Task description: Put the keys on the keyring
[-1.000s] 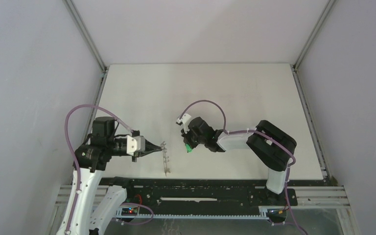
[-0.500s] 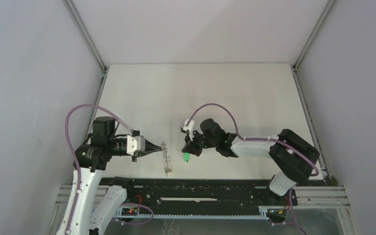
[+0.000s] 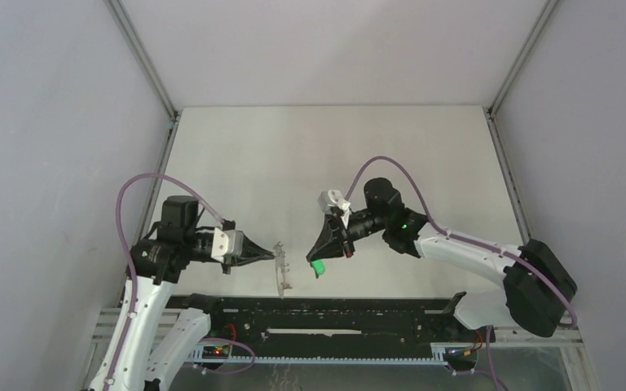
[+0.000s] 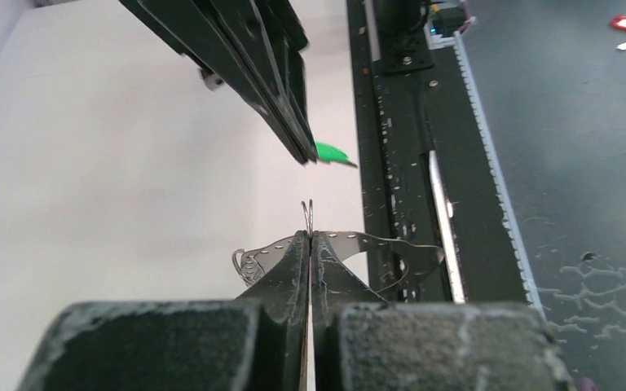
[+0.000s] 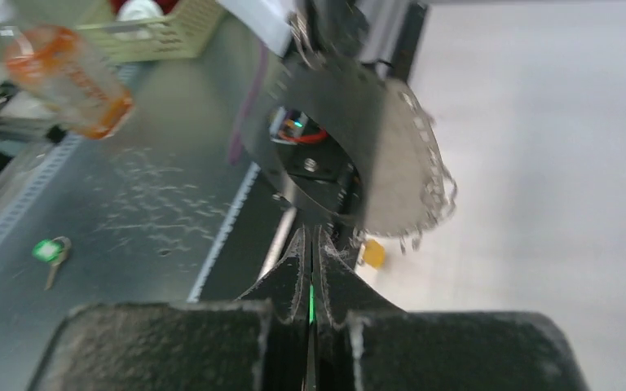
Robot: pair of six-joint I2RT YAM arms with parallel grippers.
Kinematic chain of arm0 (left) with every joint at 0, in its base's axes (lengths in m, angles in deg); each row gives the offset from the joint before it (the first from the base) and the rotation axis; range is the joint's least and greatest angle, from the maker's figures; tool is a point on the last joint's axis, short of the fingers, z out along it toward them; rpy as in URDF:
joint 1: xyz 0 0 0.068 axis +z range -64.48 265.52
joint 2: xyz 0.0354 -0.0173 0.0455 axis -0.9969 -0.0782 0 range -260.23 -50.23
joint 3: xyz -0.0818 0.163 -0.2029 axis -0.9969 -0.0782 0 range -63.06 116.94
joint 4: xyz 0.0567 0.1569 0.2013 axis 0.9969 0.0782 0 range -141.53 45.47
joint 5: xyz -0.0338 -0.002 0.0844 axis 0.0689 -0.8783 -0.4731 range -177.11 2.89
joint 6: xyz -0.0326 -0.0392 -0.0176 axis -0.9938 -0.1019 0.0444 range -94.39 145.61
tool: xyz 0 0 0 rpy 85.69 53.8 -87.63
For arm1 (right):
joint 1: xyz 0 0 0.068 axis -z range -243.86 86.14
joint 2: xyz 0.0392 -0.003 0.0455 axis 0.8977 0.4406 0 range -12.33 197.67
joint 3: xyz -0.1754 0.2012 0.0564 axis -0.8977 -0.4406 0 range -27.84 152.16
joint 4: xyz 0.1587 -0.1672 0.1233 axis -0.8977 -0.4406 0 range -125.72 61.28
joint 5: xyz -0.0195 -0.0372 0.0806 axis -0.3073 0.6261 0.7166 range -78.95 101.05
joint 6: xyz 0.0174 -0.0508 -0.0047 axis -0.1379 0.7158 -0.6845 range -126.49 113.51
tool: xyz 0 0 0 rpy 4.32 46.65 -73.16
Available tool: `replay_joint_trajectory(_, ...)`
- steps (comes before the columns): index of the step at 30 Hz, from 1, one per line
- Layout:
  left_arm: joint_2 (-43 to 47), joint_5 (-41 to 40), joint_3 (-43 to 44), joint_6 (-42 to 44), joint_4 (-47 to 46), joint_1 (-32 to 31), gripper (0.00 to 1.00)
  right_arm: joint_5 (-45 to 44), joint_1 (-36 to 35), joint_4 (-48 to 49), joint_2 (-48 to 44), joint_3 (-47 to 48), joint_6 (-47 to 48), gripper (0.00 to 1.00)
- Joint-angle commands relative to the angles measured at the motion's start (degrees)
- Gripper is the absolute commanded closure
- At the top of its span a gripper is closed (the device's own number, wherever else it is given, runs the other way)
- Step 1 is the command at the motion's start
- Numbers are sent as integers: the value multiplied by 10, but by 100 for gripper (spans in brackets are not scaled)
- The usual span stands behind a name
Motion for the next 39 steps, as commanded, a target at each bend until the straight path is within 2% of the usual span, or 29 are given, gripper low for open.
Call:
replay_joint_trajectory(1, 14, 43, -13, -11, -12, -40, 100, 164, 10, -56, -37, 58, 22, 100)
replay_joint_trajectory(6, 9, 45, 10, -9, -14, -82, 100, 265, 12, -121, -19, 125, 28, 100)
replay_joint_trajectory(10, 2, 41, 34, -1, -15, -113, 100, 308, 10, -119, -13, 152, 5, 100)
replay_joint_trajectory(14, -19, 35, 61, 13, -21, -150, 100, 327, 8, -50, -10, 153, -62, 100)
replay_joint_trajectory(17, -28, 24, 69, 8, -37, -153, 100, 311, 20, -72, -5, 153, -59, 100)
replay_joint_trajectory(19, -27, 2, 69, 11, -30, -153, 100, 241, 39, -176, -6, 153, 14, 100)
replay_joint_trajectory(21, -20, -17, 67, 31, -8, -153, 100, 64, 44, -294, -1, 153, 85, 100)
replay_joint_trajectory(25, -2, -33, 48, 31, -11, -152, 100, -232, 50, -325, 80, 153, 54, 100)
replay_joint_trajectory(30, 2, -34, 41, 8, -30, -152, 100, -371, 39, -181, 126, 96, -7, 100)
replay_joint_trajectory(33, 7, -39, 42, 2, -30, -152, 100, -456, 24, -146, 152, 85, -27, 99)
replay_joint_trajectory(35, 10, -40, 41, -2, -31, -152, 100, -493, 17, -131, 168, 77, -44, 93)
replay_joint_trajectory(39, 12, -39, 36, -7, -36, -152, 100, -526, 6, -98, 171, 53, -60, 72)
